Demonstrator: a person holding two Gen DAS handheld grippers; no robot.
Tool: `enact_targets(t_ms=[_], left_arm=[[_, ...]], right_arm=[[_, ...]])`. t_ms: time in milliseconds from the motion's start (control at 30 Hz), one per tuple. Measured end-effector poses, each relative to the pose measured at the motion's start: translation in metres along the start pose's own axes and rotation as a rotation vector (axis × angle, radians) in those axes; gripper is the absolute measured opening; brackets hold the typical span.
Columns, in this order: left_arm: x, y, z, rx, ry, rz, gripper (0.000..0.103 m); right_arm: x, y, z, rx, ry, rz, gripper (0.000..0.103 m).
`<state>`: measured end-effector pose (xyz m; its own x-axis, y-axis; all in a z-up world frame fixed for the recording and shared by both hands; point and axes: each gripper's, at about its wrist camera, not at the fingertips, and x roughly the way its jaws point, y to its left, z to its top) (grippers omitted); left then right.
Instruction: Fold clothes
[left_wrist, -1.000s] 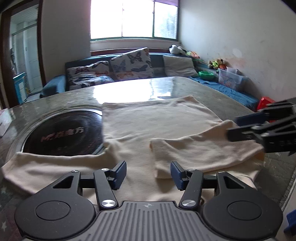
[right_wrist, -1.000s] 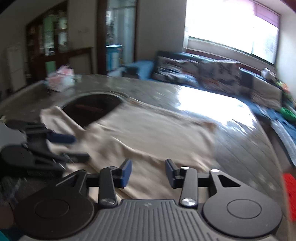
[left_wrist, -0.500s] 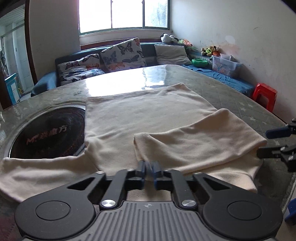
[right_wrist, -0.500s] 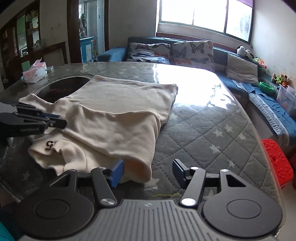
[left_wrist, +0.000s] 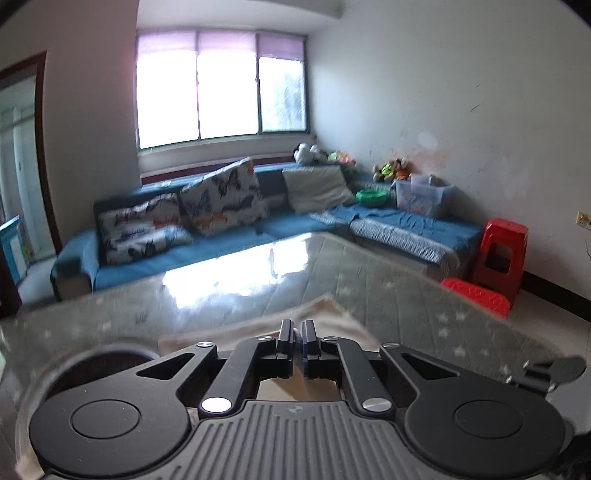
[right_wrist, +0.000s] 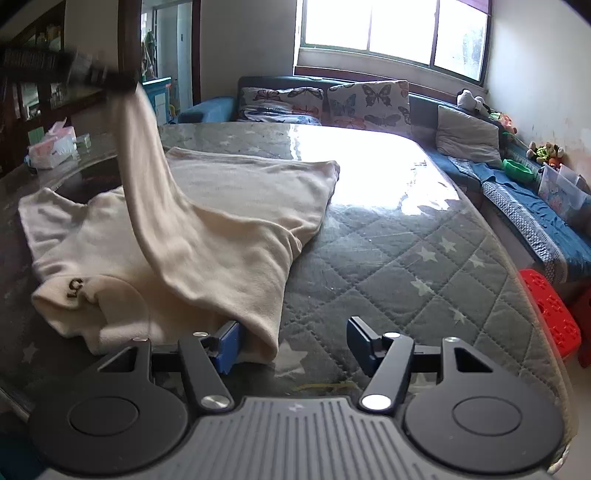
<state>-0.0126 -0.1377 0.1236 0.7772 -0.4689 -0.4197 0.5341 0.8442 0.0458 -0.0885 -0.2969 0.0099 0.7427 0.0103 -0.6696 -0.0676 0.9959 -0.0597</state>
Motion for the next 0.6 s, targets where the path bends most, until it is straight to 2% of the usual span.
enact_targets(t_ms=[167, 300, 500, 600], left_arm=[[-0.008, 0.010, -0.009, -0.015, -0.005, 0.012, 0.005], [-0.006, 0.025, -0.043, -0.028, 0.065, 0.042, 0.005], [0.008, 0.046, -0.104, -0.054, 0.236, 0.093, 0.007], [0.004, 0.052, -0.116, -0.073, 0.258, 0.107, 0.007]], right_arm=[[-0.006, -0.007, -0.002, 0.008, -0.018, -0.067, 0.063], [-0.006, -0.015, -0.007, 0.022, -0.002, -0.081, 0.063], [-0.008, -0.016, -0.007, -0.004, 0.017, -0.080, 0.066], [-0.016, -0.016, -0.007, -0.028, 0.032, -0.067, 0.066]])
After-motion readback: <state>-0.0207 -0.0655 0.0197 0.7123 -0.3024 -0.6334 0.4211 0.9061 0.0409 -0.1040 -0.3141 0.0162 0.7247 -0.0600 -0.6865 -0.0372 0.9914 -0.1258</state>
